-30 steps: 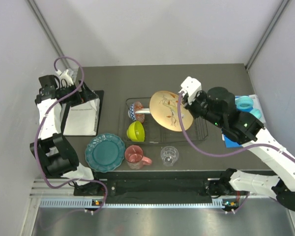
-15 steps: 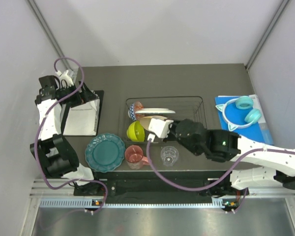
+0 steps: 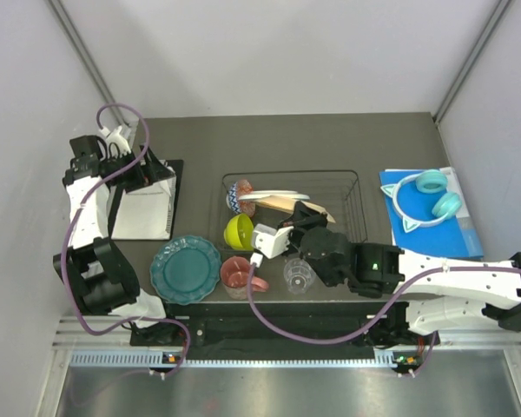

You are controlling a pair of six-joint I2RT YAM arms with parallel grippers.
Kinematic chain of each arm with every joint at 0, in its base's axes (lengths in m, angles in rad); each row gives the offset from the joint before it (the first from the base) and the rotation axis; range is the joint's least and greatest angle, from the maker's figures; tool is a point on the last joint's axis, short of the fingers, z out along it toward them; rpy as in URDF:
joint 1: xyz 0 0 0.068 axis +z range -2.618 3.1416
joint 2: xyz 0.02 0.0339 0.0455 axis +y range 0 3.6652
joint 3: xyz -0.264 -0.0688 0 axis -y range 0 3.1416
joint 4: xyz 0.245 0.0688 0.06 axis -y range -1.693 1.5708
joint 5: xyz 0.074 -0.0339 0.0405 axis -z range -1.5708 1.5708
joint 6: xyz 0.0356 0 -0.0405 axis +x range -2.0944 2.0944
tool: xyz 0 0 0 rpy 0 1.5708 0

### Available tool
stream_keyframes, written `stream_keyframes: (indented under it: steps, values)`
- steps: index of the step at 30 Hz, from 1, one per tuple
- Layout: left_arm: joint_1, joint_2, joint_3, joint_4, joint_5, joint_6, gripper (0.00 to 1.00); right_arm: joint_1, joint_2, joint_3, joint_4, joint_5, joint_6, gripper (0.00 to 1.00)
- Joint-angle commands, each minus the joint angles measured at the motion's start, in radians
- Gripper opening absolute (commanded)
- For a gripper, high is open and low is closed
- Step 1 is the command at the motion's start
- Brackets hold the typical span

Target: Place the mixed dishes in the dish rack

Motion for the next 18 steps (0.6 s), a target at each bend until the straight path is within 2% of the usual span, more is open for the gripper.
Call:
stream_keyframes:
  steps: [1,11,18]
  values:
    - [-0.002,-0.045,-0.008,0.006,0.007,0.015,0.99,0.020,-0.022,0.008,0.177,0.050,-0.062,0.00]
    - [-0.002,-0.053,-0.024,0.006,-0.001,0.015,0.99,0.020,-0.020,-0.079,0.182,-0.003,-0.067,0.00]
    - [-0.002,-0.045,-0.024,0.006,0.016,0.043,0.99,0.020,-0.011,-0.150,0.220,0.017,-0.142,0.00]
